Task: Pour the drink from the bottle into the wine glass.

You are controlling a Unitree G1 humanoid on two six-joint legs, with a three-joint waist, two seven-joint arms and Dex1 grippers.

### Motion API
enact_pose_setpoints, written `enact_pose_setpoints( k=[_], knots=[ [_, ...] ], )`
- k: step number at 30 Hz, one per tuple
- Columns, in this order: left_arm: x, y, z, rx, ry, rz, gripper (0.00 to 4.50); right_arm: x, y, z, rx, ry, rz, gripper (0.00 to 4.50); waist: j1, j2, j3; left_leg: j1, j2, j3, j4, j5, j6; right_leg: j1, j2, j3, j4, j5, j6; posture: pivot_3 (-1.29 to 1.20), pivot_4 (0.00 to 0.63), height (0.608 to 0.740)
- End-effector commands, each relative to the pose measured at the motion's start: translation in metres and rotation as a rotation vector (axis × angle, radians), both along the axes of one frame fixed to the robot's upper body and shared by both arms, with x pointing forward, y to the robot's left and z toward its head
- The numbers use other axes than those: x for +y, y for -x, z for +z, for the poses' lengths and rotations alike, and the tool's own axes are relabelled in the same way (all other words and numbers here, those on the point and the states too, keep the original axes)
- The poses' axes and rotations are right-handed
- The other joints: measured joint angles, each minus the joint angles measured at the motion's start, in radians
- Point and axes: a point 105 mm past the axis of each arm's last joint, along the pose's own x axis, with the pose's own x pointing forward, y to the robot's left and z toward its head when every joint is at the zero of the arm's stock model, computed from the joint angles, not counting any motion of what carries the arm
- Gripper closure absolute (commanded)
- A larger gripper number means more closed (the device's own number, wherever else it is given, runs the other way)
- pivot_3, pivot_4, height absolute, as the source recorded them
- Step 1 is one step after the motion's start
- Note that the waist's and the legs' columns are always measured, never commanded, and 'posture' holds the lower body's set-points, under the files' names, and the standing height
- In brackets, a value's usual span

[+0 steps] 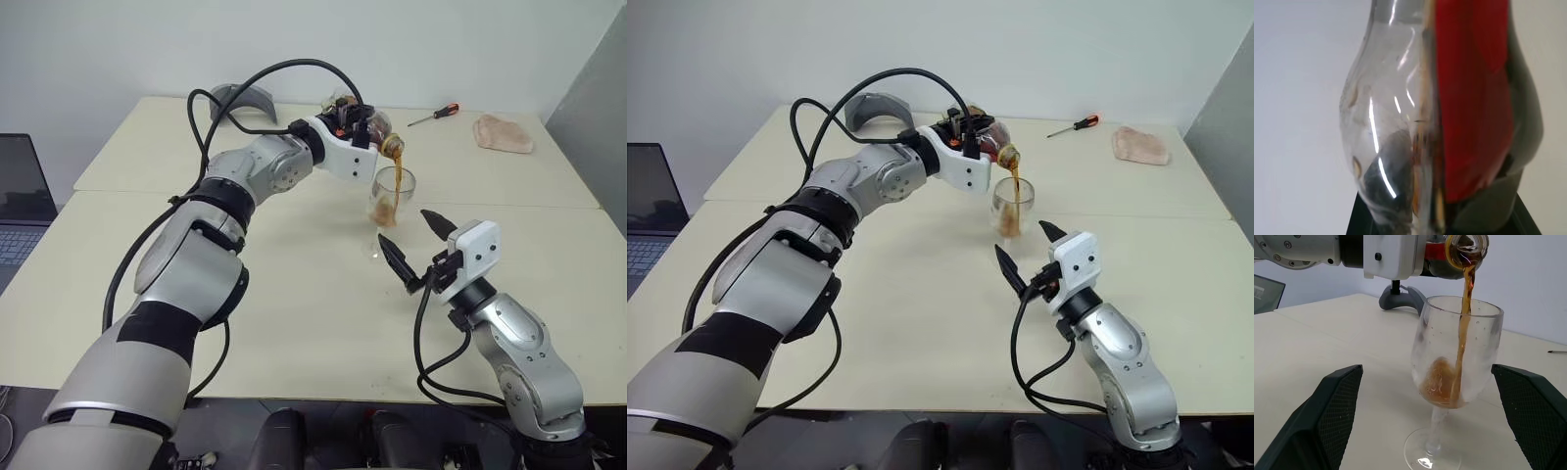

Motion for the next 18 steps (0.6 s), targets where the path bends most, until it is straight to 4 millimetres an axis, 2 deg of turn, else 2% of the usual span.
enact_pose_setpoints(
  k=[1,12,18],
  knots=[
    [-0.005,0.006,0.029,-0.081,0.023,-0.029,3.6,-0.003,0.004,0.015,-0.055,-0.024,0.0,0.0,0.0,0.0,0.0,0.0,0.0,0.0,0.0,0.0,0.0,0.0,0.0,0.0,0.0,0.0,0.0,0.0,0.15,0.74],
    [-0.005,0.005,0.027,-0.074,0.027,-0.03,3.6,-0.016,0.004,0.017,-0.082,-0.058,-0.038,0.0,0.0,0.0,0.0,0.0,0.0,0.0,0.0,0.0,0.0,0.0,0.0,0.0,0.001,0.0,0.0,0.0,0.15,0.74],
    [-0.005,0.005,0.026,-0.07,0.025,-0.03,3.6,-0.015,0.006,0.021,-0.117,-0.062,-0.024,0.0,0.0,0.0,0.0,0.0,0.0,0.0,0.001,0.0,0.0,0.0,0.0,0.0,0.001,0.0,0.0,0.0,0.15,0.74]
  ],
)
